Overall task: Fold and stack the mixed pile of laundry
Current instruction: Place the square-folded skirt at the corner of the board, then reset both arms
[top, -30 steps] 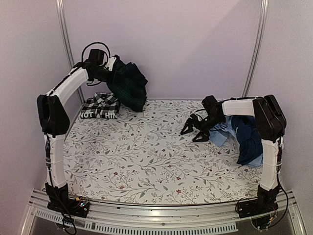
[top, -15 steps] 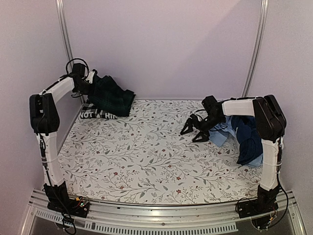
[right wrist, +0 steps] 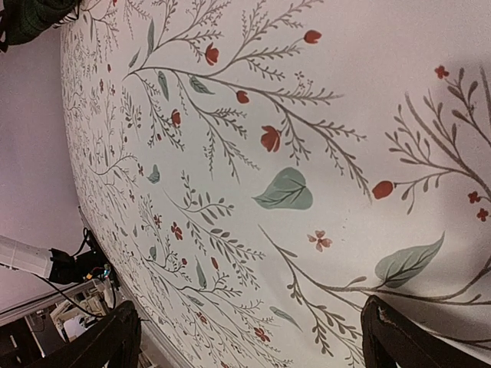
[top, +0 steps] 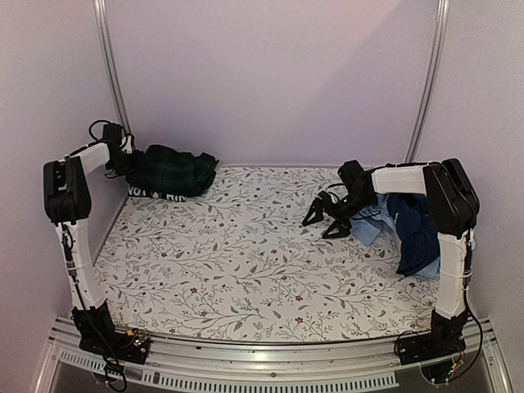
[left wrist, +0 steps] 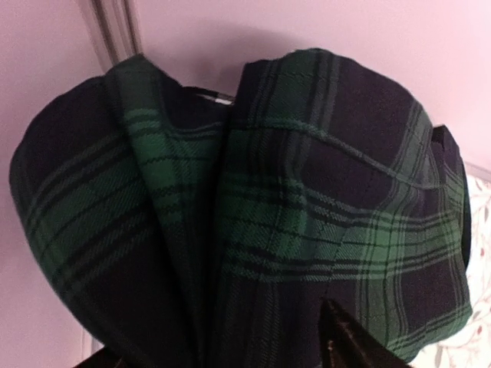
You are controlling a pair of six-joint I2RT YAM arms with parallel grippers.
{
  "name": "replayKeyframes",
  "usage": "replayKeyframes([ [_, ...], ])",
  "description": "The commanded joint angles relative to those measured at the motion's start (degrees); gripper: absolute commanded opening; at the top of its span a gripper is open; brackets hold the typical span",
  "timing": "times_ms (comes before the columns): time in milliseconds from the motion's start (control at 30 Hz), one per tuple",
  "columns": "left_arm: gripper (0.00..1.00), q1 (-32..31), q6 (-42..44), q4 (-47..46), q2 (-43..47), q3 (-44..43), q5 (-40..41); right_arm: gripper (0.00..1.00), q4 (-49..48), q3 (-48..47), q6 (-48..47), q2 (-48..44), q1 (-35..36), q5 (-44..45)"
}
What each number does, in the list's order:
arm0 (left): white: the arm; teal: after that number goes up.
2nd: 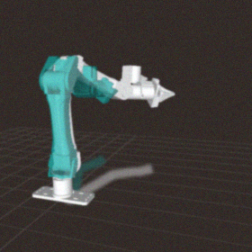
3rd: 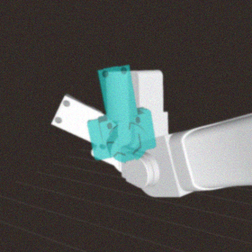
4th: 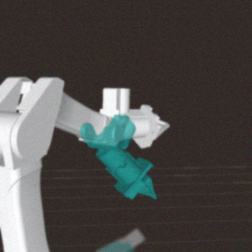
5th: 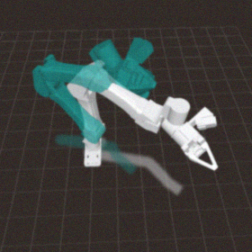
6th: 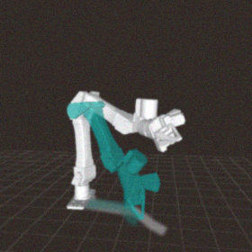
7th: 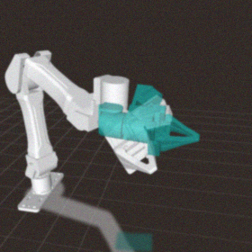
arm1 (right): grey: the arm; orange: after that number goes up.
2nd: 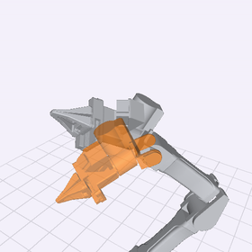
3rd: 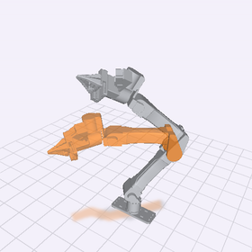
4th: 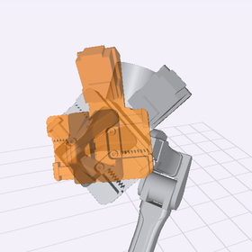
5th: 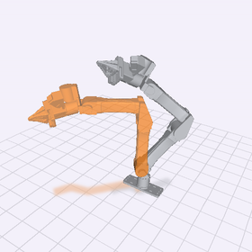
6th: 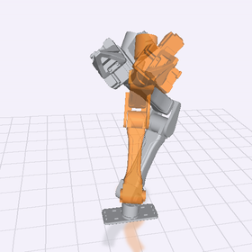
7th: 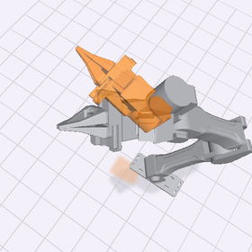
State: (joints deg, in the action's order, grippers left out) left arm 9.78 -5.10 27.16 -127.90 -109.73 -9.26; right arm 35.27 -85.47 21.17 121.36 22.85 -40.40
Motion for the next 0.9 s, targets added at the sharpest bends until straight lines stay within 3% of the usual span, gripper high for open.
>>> replayKeyframes([
  [0, 0.73, 0.3, -4.6, -1.6, -1.3, -2.1, 5.7, 0.99, 0.9, 0.5, -0.4, 0.9, 0.2, 0.3],
  [167, 0.99, 0.2, -4.9, -1.3, 1.9, -2.7, 8.8, 0.99, 1.3, -0.4, -1.1, 0.1, 0.1, 0.8],
  [400, 1.0, -3.7, -0.3, 1.5, 6.8, -1.7, 16.5, 0.99, 2.1, -4.6, -2.9, -1.6, 0.1, 2.0],
  [633, 1.0, -7.5, 0.8, -0.5, 11.5, 2.6, 5.2, 0.99, 1.9, -8.7, -5.0, -4.2, 0.1, 4.3],
  [867, 1.0, -6.9, -1.6, 2.3, 1.1, -3.8, -0.6, 0.99, 1.0, -9.3, -5.4, -7.6, -0.3, 5.0],
])
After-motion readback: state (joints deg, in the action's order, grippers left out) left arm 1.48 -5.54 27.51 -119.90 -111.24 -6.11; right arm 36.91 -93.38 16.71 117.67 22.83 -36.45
